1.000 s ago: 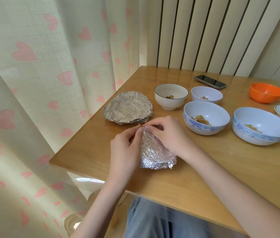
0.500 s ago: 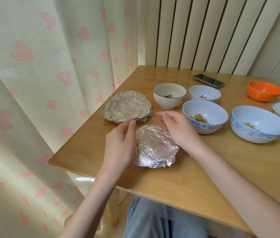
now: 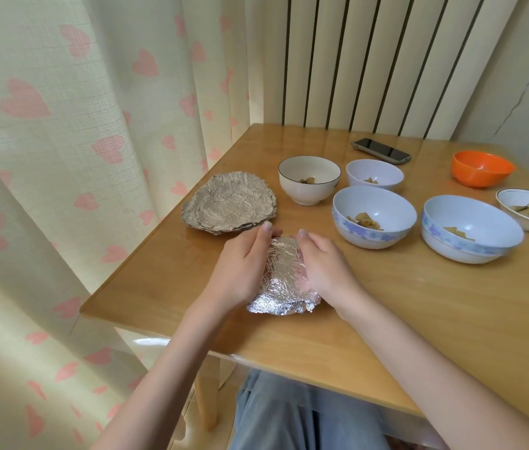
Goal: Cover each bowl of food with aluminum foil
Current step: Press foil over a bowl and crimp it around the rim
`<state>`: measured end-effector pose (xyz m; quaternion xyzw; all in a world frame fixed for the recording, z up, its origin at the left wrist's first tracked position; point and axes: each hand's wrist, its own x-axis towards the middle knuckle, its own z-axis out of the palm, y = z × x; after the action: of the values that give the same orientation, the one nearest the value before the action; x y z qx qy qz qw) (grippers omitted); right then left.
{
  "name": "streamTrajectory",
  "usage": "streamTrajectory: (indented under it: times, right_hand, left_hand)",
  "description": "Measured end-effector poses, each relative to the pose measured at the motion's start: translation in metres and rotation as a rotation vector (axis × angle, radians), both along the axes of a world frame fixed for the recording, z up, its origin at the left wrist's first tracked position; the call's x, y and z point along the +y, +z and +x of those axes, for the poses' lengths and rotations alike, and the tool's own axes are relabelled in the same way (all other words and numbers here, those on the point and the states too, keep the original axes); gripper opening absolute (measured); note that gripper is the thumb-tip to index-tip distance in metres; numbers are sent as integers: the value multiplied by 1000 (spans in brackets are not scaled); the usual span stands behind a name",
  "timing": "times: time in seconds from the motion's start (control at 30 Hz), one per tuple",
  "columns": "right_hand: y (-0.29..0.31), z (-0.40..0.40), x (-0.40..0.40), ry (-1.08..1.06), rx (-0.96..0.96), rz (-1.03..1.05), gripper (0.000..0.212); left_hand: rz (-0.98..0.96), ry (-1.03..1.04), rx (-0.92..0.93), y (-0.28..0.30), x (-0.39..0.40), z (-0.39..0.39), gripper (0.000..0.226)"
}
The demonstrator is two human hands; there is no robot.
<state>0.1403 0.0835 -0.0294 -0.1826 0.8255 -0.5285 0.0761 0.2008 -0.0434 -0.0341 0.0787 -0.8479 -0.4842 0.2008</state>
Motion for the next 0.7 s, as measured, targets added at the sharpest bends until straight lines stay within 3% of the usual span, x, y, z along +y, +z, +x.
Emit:
streamTrajectory:
  times: [0.13,0.23,0.37,0.53,0.7]
  right_hand:
    - [4,-4,2,118,-117,-5,57]
    - [16,-6,8,194,-180,-19,52]
    - [17,5,18,30,-96,-124,51]
    - [-1,29,9,-29,-69,-185,42]
    - [-17,25,4,-98,-47,-231,39]
  left_hand:
    - [15,50,8,0,5,6,44]
    - [77,60,-31,1,1,11,48]
    - [185,23,0,5,-20,11,72]
    - [255,-138,-24,7,-10,0,65]
    - [180,-38,-49,3,-1,2,52]
